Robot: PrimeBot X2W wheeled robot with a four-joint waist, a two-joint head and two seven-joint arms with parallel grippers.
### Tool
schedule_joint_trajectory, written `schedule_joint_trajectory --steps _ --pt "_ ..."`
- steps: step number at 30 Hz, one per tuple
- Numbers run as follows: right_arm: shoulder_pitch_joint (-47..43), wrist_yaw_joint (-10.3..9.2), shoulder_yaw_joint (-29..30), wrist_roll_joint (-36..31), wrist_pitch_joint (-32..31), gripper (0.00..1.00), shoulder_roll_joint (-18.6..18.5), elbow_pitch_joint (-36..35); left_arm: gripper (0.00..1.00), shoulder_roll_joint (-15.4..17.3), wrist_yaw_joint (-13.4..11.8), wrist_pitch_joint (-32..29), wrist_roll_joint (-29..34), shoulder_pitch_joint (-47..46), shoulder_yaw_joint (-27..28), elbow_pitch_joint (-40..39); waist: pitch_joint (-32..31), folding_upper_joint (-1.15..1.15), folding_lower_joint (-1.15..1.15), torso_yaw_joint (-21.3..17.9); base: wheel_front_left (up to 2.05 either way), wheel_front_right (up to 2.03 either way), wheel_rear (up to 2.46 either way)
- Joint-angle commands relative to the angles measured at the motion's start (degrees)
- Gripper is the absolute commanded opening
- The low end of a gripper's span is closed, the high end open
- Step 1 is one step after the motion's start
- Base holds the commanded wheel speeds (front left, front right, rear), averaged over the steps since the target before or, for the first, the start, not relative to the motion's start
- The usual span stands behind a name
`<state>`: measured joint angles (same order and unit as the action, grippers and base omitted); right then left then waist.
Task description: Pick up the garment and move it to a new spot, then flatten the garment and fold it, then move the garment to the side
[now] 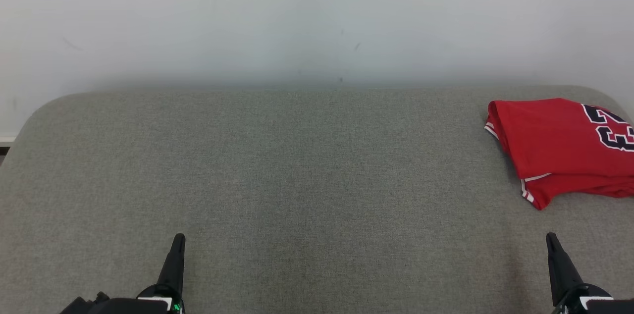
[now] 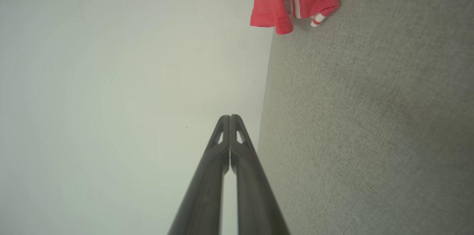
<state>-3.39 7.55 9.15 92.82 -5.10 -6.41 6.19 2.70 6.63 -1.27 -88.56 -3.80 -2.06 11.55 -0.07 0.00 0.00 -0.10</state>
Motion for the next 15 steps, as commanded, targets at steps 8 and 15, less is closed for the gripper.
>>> schedule_joint_trajectory --steps 8,15 --pt "0.91 -0.11 0.51 4.09 -1.05 0.0 -0.6 -0.5 0.0 0.32 0.49 -0.9 -4.24 -1.23 -0.39 0.19 0.03 0.0 0.0 0.08 0.0 0.0 0.0" --pt "0.92 -0.11 0.47 4.86 -1.26 0.0 -0.66 -0.52 0.0 0.32 0.42 -1.06 -4.95 -1.31 -0.4 0.23 0.04 0.0 0.0 0.1 0.0 0.0 0.0"
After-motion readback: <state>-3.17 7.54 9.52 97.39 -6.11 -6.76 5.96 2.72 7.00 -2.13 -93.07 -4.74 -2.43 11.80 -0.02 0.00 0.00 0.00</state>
